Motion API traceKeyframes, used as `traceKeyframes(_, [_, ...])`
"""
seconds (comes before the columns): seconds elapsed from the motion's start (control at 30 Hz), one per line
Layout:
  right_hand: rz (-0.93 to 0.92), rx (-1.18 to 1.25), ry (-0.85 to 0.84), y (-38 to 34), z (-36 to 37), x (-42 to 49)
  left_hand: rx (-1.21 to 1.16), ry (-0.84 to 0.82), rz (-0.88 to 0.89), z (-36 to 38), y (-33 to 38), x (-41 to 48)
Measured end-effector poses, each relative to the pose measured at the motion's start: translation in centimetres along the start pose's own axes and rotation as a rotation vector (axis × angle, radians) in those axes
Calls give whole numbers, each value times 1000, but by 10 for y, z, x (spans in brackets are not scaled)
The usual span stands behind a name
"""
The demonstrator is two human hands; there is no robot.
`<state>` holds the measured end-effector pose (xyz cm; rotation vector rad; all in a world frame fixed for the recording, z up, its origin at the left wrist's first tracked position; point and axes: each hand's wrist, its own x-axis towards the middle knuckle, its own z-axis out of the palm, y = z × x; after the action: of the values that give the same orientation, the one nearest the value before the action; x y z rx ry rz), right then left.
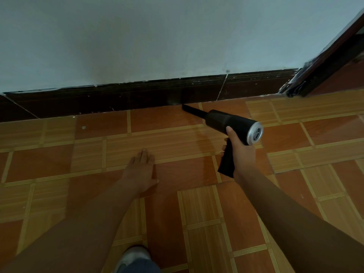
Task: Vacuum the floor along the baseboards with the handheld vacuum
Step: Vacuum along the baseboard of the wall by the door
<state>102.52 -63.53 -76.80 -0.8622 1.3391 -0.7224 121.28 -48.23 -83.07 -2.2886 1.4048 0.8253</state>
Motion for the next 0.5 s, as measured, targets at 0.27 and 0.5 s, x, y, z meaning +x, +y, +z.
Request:
traceKeyframes(0.27, [28, 15, -27, 3, 5, -4, -62, 23, -14, 6, -3, -6])
traceKeyframes(0.5, [20, -14, -59, 12, 30, -14, -90, 60, -83, 10, -16, -16])
